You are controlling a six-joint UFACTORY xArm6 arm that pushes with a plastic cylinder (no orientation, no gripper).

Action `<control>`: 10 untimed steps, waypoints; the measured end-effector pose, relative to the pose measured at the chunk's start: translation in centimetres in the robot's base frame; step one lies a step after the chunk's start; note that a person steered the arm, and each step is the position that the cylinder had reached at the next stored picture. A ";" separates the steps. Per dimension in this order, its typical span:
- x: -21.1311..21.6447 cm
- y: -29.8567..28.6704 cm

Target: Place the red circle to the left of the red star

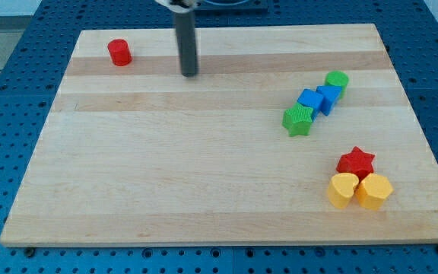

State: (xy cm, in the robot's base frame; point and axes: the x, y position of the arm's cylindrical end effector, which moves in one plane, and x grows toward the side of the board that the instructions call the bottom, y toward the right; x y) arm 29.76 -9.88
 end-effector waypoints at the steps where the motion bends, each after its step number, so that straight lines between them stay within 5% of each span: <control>1: -4.7 -8.4; 2: -8.2 -10.9; 3: -7.2 -17.0; 5: -0.1 -11.9; 6: 0.2 -6.2; 8: -3.5 -7.2; 10: -3.7 -0.7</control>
State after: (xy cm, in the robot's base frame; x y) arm 26.09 -10.56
